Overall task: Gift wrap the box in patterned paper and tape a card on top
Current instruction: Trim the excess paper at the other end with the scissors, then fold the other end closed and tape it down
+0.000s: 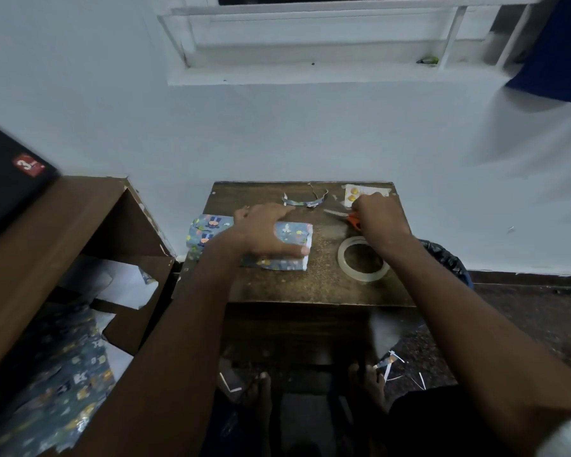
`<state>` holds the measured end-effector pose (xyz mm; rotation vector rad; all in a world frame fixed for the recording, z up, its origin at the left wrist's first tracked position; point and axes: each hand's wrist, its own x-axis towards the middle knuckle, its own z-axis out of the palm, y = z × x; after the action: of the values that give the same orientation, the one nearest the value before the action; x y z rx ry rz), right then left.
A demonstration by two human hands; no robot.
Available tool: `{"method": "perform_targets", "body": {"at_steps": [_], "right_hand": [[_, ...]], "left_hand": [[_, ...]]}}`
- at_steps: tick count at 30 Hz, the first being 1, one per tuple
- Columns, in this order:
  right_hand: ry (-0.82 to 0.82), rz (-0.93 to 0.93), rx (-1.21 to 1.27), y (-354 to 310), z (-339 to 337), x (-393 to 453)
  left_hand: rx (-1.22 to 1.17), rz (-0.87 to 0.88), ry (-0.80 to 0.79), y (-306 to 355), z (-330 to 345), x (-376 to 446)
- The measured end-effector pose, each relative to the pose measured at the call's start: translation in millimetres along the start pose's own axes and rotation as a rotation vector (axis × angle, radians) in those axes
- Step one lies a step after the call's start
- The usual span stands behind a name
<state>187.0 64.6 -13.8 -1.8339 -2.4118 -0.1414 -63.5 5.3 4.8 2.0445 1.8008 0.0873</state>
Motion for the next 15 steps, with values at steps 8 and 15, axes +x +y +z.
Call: {"method": "perform_targets", "body": {"at_steps": [8, 15], "right_hand": [[0.1, 0.044, 0.079, -5, 1, -8], [-0.255, 0.344, 1.573, -40, -33, -52]], "left_hand": [[0.293, -0.003, -0.021, 12, 4, -14], [-0.379, 0.255, 0.133, 21, -20, -33]]}}
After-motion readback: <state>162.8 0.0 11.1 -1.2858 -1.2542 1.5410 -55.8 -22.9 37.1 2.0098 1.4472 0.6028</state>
